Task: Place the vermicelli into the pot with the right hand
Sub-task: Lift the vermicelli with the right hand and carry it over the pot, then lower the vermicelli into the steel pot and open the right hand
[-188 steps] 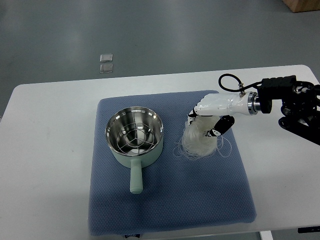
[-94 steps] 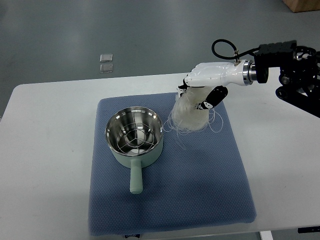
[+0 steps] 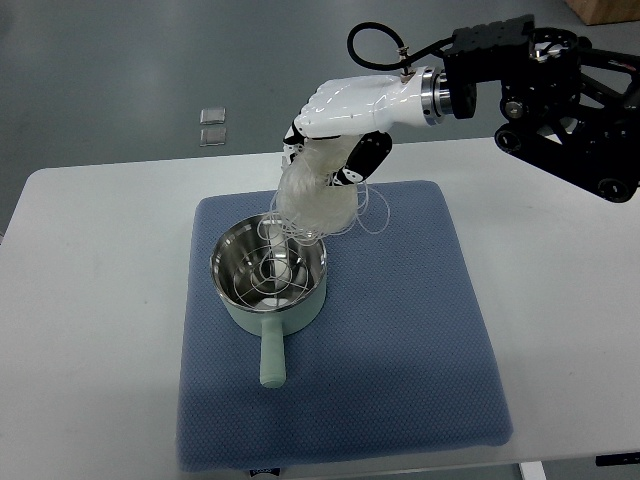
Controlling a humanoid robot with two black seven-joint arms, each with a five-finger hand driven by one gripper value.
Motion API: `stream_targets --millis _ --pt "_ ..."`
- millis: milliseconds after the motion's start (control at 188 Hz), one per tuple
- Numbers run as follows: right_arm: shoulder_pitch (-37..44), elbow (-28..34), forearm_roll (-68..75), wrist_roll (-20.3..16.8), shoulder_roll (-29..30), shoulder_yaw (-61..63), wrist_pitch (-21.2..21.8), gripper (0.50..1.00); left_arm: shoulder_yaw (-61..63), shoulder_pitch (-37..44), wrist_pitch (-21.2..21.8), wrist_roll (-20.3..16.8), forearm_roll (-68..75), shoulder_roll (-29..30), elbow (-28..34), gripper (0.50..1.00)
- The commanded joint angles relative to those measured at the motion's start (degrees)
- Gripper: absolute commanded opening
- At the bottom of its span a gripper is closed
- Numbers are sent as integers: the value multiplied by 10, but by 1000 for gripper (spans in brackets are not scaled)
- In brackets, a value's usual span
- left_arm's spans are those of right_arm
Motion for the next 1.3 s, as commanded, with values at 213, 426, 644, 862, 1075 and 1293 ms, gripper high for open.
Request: stream_targets --millis 213,426,644,862,1075,1293 --pt "-19 -41 -1 -3 82 0 -12 500 0 0 0 0 0 0 0 1000" --pt "-44 -60 -1 -16 115 1 -12 500 0 0 0 0 0 0 0 1000" --pt "-73 -77 -2 -17 128 1 -24 500 0 0 0 0 0 0 0 1000" --pt "-91 -78 -2 -17 131 0 -41 500 0 0 0 0 0 0 0 1000" --pt "-102 -78 0 -16 131 1 -50 688 0 0 0 0 0 0 0 1000" --pt "-107 -78 0 -16 131 1 -59 836 0 0 0 0 0 0 0 1000"
